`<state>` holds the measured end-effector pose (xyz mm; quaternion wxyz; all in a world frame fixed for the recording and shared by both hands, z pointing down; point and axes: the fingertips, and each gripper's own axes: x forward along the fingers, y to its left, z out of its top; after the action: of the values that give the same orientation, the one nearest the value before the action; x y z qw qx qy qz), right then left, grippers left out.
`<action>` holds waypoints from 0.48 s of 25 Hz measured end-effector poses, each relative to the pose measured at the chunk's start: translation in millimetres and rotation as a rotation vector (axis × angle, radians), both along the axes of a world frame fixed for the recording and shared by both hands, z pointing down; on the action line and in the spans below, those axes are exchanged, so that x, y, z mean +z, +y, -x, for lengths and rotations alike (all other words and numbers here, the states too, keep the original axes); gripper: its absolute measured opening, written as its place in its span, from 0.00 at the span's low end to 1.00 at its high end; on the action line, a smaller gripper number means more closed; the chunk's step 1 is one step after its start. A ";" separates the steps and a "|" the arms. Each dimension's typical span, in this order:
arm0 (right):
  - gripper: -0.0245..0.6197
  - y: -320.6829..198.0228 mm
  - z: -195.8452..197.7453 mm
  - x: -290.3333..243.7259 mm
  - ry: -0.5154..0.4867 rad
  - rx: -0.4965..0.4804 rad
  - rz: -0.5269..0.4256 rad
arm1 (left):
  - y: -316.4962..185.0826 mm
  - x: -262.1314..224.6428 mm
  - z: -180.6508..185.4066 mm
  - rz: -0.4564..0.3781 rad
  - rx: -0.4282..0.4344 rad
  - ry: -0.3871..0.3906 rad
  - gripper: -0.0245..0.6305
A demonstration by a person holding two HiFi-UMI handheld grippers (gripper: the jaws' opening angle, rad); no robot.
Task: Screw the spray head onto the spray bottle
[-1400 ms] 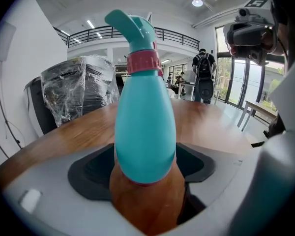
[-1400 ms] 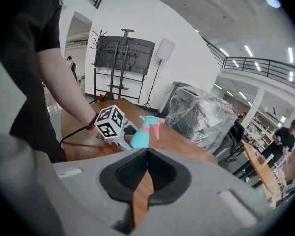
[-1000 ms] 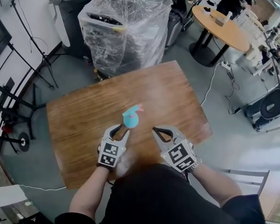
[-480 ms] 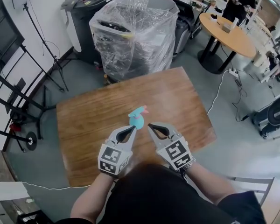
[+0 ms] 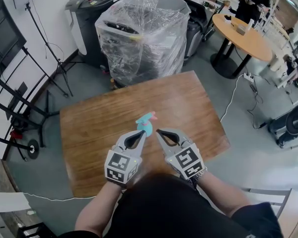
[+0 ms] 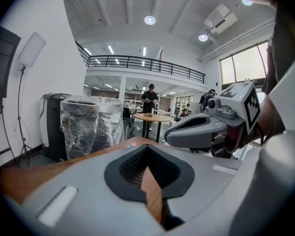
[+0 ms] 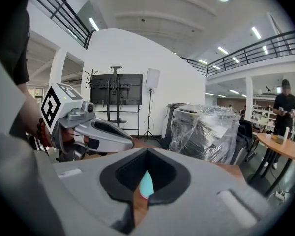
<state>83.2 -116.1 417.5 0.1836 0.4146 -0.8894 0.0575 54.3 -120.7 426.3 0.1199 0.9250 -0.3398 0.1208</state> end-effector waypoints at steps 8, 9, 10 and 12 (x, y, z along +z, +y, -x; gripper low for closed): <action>0.03 0.4 -2.7 0.2 -0.002 -0.001 0.000 | 0.2 1.7 -2.7 0.003 -0.004 -0.005 0.06; 0.03 0.5 -2.9 0.3 -0.002 -0.001 0.000 | 0.4 1.7 -3.3 0.002 -0.004 -0.005 0.06; 0.03 0.6 -2.9 0.1 -0.001 -0.001 0.000 | 0.5 1.6 -3.6 0.002 -0.004 -0.005 0.06; 0.03 0.7 -2.3 -0.3 -0.001 -0.002 0.000 | 0.6 1.4 -3.6 0.002 -0.004 -0.005 0.06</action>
<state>85.6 -115.4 417.2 0.1832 0.4136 -0.8900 0.0576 57.9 -120.1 427.7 0.1201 0.9238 -0.3419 0.1234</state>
